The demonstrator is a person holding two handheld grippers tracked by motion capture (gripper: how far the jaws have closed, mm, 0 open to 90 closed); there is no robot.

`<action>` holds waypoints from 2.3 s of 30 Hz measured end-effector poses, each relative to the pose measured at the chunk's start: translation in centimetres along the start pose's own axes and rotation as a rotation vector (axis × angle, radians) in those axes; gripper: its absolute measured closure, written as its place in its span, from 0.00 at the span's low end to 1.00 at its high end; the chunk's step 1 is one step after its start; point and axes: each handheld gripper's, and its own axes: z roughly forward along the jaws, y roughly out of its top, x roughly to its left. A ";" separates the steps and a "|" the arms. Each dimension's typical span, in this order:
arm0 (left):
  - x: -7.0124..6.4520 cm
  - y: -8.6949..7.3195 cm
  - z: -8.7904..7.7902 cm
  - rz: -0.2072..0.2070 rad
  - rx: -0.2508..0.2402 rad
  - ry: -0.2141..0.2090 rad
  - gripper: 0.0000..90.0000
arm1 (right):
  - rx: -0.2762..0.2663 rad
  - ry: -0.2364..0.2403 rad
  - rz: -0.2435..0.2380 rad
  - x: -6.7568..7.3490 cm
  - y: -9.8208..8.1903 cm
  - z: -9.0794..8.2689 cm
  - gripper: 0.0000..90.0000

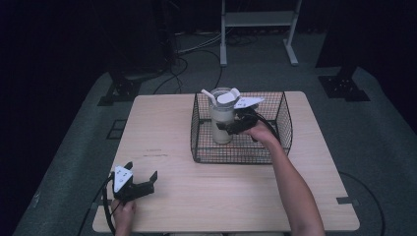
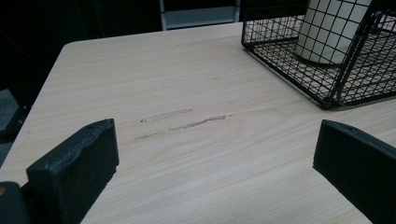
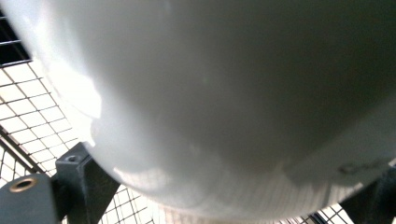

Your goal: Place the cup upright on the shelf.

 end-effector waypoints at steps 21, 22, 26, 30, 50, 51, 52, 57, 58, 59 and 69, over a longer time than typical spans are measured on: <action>0.0 0.0 0.1 -0.001 0.000 0.003 0.00 | 0.018 -0.023 -0.032 0.5 0.0 -1.0 0.09; 0.0 0.0 0.1 -0.003 0.000 0.004 0.00 | 0.016 -0.024 -0.038 0.5 0.1 -1.1 0.09; 0.0 0.0 0.1 -0.005 0.001 0.007 0.00 | 0.009 -0.025 -0.041 0.4 0.3 -1.9 0.09; 0.0 0.0 0.1 -0.006 0.007 0.010 0.00 | 0.010 -0.026 -0.035 0.4 0.4 -2.8 0.09; -0.1 0.0 0.1 0.008 0.009 0.008 0.00 | -0.013 -0.065 -0.009 0.6 0.3 -6.3 0.09; -0.1 0.0 0.1 0.008 0.009 0.008 0.00 | -0.013 -0.069 -0.006 0.6 0.3 -6.4 0.09; -0.1 0.0 0.1 0.007 0.007 0.009 0.00 | -0.013 -0.072 -0.003 0.6 0.3 -6.6 0.09; -0.1 0.0 0.2 0.008 0.011 0.009 0.00 | -0.011 -0.080 0.012 0.6 0.4 -7.5 0.09; -0.1 0.0 0.1 0.008 0.011 0.008 0.00 | -0.015 -0.081 0.013 0.6 0.5 -7.7 0.09; -0.1 0.0 0.1 0.009 0.009 0.008 0.00 | -0.017 -0.080 0.018 0.7 0.6 -7.9 0.09; -0.1 0.0 0.1 0.008 0.007 0.008 0.00 | -0.022 -0.091 0.008 1.6 1.4 -9.1 0.09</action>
